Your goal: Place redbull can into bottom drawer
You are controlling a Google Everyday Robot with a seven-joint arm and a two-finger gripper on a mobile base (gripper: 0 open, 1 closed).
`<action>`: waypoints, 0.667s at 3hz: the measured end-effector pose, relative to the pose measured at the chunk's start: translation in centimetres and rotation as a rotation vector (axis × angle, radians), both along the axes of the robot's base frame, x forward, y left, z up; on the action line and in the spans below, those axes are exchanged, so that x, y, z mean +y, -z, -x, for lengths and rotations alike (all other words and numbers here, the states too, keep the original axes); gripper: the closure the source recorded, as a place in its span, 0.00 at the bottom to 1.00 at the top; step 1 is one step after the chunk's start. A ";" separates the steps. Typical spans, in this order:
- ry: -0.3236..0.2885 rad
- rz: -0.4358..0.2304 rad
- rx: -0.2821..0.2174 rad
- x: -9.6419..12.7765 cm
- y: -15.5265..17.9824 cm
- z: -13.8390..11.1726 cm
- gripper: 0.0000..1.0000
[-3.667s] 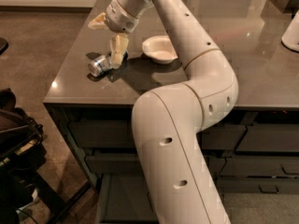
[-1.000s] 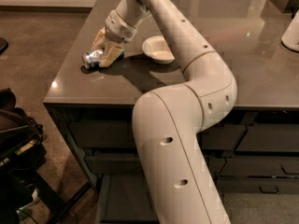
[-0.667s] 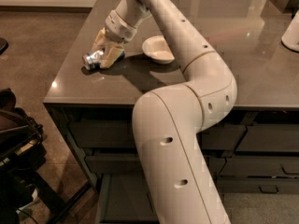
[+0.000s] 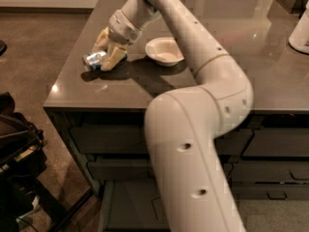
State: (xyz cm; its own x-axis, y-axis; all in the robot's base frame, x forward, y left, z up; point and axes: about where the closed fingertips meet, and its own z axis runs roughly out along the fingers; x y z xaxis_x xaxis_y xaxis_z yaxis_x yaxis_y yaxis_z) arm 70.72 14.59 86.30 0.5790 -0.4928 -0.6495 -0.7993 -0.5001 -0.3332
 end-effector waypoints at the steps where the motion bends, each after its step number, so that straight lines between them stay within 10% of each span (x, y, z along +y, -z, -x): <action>1: 0.014 -0.132 0.022 -0.7 -2.1 2.3 1.00; 2: 0.057 -0.235 0.025 -2.1 -4.7 5.4 1.00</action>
Offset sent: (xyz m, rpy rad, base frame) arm -0.1660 -0.0184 -0.0599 0.1919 0.2863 -0.0395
